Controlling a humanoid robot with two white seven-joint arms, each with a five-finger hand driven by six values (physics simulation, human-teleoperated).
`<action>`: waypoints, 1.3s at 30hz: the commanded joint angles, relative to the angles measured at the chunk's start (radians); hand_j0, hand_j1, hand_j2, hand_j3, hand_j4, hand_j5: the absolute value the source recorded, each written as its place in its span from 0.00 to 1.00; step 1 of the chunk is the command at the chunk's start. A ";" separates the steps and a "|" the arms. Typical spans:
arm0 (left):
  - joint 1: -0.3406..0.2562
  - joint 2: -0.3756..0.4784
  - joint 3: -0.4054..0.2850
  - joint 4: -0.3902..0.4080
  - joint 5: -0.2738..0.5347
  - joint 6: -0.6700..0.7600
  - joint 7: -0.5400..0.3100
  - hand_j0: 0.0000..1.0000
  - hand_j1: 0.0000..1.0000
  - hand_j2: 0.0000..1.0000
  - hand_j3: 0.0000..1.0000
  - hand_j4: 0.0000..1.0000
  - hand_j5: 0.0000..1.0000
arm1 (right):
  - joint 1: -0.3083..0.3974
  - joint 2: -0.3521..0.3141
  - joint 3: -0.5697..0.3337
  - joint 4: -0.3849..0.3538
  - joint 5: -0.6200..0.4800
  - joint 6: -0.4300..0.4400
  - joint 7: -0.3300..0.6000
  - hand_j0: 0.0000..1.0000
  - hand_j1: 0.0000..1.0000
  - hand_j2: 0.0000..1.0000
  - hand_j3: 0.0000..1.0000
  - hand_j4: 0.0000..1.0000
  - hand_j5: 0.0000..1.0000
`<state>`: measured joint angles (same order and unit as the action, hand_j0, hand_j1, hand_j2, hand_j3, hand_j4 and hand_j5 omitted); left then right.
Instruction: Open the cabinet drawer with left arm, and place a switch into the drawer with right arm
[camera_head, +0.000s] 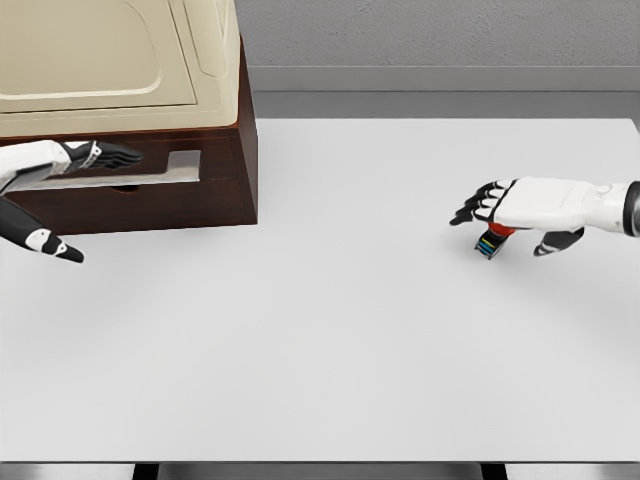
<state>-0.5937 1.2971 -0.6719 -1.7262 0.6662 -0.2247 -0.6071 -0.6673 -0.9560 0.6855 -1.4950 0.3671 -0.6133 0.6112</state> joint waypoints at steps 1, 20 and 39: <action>0.000 -0.001 0.002 0.013 -0.007 0.021 0.015 1.00 1.00 1.00 1.00 1.00 1.00 | 0.000 0.003 0.000 0.007 0.000 0.002 0.000 1.00 1.00 1.00 1.00 1.00 1.00; -0.003 -0.068 -0.005 0.048 -0.152 0.145 0.064 1.00 1.00 1.00 1.00 1.00 1.00 | -0.006 0.008 0.000 0.025 0.001 0.002 0.000 1.00 1.00 1.00 1.00 1.00 1.00; 0.003 -0.073 -0.021 0.089 -0.186 0.142 0.066 1.00 1.00 1.00 1.00 1.00 1.00 | -0.006 0.011 0.008 0.036 0.001 0.002 0.000 1.00 1.00 1.00 1.00 1.00 1.00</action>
<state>-0.5906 1.2253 -0.6863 -1.6378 0.4925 -0.0798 -0.5425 -0.6734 -0.9446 0.6932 -1.4638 0.3728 -0.6133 0.6112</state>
